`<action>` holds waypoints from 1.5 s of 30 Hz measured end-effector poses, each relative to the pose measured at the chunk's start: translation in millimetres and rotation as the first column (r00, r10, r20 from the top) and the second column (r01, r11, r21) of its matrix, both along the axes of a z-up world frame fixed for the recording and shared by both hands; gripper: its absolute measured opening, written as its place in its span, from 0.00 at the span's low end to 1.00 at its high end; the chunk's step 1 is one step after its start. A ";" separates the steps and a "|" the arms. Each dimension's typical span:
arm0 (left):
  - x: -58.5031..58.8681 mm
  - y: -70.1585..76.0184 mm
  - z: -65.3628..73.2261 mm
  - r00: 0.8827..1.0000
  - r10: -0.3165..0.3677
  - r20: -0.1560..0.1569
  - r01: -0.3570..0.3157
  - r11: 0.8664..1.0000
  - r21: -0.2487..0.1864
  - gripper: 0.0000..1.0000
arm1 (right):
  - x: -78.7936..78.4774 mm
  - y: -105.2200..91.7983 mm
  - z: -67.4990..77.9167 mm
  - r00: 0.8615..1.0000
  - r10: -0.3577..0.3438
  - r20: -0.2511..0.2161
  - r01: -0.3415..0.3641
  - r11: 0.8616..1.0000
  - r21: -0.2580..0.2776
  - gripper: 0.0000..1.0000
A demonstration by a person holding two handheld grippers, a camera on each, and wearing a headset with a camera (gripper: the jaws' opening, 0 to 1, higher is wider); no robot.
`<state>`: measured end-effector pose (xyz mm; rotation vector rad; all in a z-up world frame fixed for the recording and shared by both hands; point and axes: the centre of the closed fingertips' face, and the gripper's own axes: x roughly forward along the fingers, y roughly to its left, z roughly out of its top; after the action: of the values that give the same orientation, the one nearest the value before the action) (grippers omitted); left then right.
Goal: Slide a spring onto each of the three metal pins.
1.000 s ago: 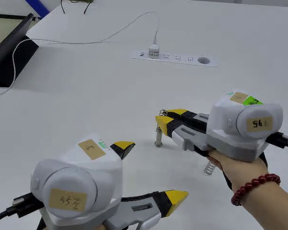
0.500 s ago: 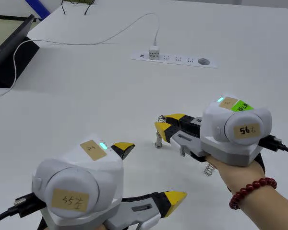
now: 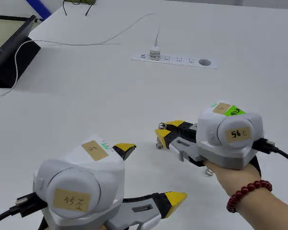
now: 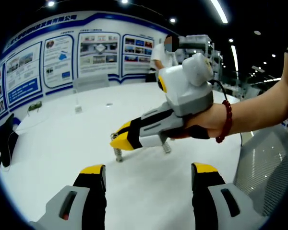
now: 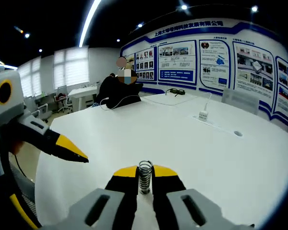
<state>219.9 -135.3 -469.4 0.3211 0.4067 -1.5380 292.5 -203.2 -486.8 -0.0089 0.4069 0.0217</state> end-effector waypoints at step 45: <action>-5.6 -4.7 3.5 0.999 -0.015 0.041 0.015 1.000 -0.002 0.71 | -18.9 -5.3 22.1 0.998 -0.057 -0.018 0.058 0.995 0.082 0.32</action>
<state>214.3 -140.0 -465.9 0.3544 0.3709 -1.5439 273.6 -208.5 -464.7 0.0841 0.4212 -0.0181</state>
